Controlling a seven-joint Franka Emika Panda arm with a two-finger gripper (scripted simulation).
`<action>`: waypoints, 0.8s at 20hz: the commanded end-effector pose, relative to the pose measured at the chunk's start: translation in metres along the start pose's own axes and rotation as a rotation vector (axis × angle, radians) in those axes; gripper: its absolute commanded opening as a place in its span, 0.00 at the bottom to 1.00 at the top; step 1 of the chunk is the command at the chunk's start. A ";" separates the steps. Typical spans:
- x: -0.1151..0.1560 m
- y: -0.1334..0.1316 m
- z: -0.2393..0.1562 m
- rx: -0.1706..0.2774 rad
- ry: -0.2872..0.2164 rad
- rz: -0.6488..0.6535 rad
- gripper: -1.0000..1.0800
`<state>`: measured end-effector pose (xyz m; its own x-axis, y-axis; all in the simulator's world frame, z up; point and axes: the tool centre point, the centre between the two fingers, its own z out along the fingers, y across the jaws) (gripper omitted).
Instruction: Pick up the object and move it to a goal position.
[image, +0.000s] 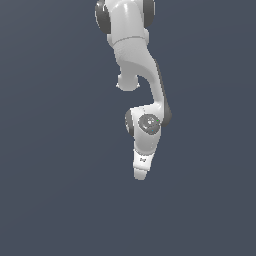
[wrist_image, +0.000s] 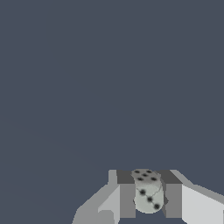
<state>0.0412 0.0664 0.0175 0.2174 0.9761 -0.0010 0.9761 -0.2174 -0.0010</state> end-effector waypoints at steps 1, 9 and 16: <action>0.003 -0.002 -0.009 -0.001 0.000 -0.001 0.00; 0.017 -0.016 -0.062 -0.001 -0.001 -0.001 0.00; 0.039 -0.036 -0.138 -0.001 -0.002 -0.003 0.00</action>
<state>0.0186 0.1065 0.1378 0.2154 0.9765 -0.0031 0.9765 -0.2154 0.0000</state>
